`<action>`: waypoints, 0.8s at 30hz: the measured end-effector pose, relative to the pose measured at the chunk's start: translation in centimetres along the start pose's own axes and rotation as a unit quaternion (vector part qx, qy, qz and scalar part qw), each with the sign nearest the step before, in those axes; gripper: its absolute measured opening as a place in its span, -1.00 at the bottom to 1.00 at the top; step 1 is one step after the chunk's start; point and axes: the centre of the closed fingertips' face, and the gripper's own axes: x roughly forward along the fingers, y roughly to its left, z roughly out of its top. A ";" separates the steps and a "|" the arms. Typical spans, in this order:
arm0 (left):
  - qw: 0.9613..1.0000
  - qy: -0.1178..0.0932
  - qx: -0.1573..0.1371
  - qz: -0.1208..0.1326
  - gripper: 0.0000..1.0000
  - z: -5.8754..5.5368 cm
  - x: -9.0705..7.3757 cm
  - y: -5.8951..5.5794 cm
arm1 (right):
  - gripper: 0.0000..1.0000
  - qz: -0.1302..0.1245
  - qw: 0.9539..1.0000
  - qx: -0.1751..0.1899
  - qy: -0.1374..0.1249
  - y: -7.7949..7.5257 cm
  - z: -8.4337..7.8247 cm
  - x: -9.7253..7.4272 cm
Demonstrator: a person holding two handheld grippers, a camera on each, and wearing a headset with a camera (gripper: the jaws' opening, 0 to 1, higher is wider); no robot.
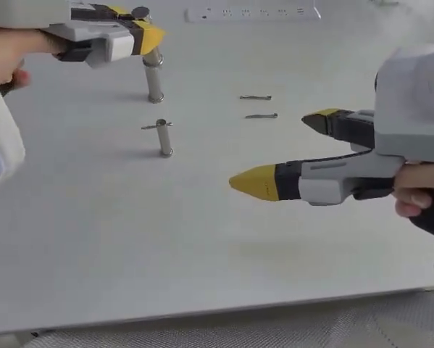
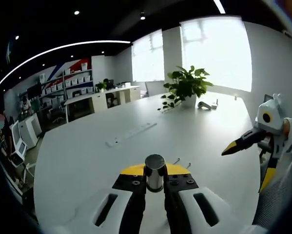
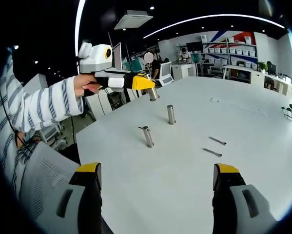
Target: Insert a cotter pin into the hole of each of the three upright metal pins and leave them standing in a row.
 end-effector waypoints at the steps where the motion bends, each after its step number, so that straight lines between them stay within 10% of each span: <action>1: 1.000 0.002 -0.003 -0.003 -0.82 0.1 0.2 -0.5 | 0.88 0.000 1.000 0.000 0.000 0.0 0.0 0.0; 10: 0.999 0.016 0.022 -0.029 -0.82 0.0 1.2 -4.5 | 0.87 -0.005 1.000 0.001 -0.009 -0.3 0.2 -0.7; 24: 0.998 0.038 -0.021 -0.043 -0.82 -2.9 2.2 -8.3 | 0.85 -0.012 1.000 0.004 -0.013 -0.2 -0.2 -1.9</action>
